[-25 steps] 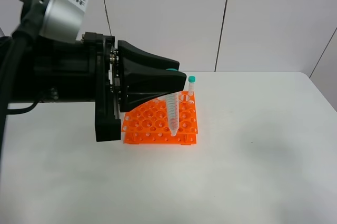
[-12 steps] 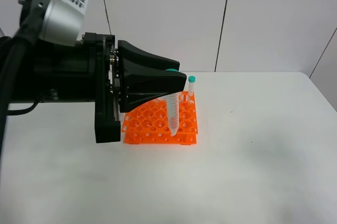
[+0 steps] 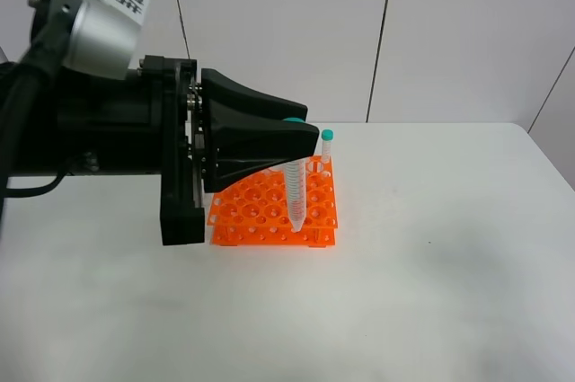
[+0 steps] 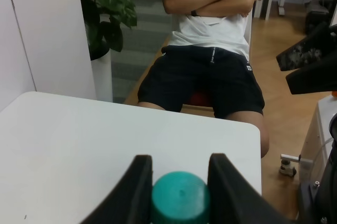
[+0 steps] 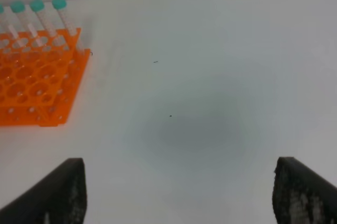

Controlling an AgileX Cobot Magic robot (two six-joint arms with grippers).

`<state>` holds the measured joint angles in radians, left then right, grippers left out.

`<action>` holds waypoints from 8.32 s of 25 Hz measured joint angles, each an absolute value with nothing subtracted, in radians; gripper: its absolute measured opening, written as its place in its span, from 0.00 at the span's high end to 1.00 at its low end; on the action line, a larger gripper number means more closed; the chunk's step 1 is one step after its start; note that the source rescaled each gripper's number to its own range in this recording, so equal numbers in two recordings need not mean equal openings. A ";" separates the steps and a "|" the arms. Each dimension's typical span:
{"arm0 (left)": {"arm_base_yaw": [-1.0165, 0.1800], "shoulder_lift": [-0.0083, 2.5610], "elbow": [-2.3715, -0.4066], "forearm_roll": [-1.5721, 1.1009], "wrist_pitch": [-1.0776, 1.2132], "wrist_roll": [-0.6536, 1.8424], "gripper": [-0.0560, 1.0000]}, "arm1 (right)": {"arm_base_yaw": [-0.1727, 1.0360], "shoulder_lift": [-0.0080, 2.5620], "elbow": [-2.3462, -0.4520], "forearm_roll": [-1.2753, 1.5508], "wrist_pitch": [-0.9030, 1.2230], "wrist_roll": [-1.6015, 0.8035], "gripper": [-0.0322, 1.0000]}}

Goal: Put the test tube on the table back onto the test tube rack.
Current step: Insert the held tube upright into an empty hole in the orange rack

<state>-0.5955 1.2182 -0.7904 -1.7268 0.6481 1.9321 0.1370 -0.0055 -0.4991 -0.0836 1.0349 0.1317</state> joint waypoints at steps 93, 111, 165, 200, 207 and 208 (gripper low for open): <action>-0.471 1.947 -0.871 0.026 -0.848 0.006 0.94 | 0.137 -0.006 -0.499 -0.084 1.034 0.132 0.09; -0.428 1.947 -0.873 0.049 -0.870 -0.044 0.94 | 0.137 -0.006 -0.499 -0.084 1.034 0.132 0.09; -0.398 2.006 -0.877 0.070 -0.919 -0.065 0.95 | 0.137 -0.006 -0.499 -0.084 1.034 0.132 0.09; -0.396 2.041 -0.925 0.092 -0.867 -0.092 0.95 | 0.137 -0.006 -0.499 -0.083 1.034 0.132 0.09; -0.396 2.041 -0.925 0.092 -0.864 -0.092 0.95 | 0.137 -0.006 -0.499 -0.083 1.034 0.132 0.09; -0.396 2.041 -0.925 0.092 -0.861 -0.092 0.95 | 0.137 -0.006 -0.499 -0.083 1.034 0.132 0.09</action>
<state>-0.3965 2.0410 -0.9254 0.0919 -0.8606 -0.0915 0.1370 -0.0055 -0.4991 -0.0828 1.0345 0.1317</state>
